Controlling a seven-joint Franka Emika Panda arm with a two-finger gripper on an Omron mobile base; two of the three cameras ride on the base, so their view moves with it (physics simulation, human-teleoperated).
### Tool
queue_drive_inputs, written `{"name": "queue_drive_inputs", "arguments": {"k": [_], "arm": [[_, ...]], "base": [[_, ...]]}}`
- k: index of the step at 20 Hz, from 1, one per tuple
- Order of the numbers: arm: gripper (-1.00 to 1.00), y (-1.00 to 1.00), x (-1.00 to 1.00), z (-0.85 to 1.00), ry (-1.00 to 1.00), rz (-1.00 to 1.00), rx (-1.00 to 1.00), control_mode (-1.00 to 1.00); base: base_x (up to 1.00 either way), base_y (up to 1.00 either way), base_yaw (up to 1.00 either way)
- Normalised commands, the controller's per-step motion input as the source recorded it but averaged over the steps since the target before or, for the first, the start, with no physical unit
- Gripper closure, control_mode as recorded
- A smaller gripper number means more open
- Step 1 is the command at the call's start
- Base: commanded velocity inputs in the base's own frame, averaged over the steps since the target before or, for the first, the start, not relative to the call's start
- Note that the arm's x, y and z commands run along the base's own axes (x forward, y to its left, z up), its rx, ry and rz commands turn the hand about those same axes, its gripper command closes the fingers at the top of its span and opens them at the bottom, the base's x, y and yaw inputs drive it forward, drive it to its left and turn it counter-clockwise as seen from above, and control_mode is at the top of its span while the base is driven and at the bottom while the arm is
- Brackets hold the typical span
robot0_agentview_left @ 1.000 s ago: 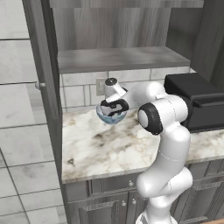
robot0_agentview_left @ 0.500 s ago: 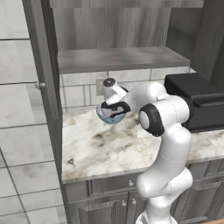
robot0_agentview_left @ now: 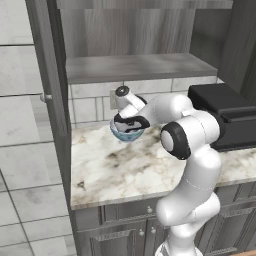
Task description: Pick up the bowls on the counter and stack them on top of one another in the open cabinet. Place the smaller bowl on top of the larger bowl.
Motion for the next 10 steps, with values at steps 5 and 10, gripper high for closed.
{"name": "queue_drive_inputs", "arguments": {"k": [5, 10], "arm": [[-1.00, 0.10, -0.11, 0.22, 0.01, 0.00, 0.00, -1.00], [-1.00, 0.22, -0.16, 0.03, 0.03, -0.02, 0.00, -1.00]], "base": [[0.00, 0.00, 0.00], [0.00, 0.00, 0.00]]}}
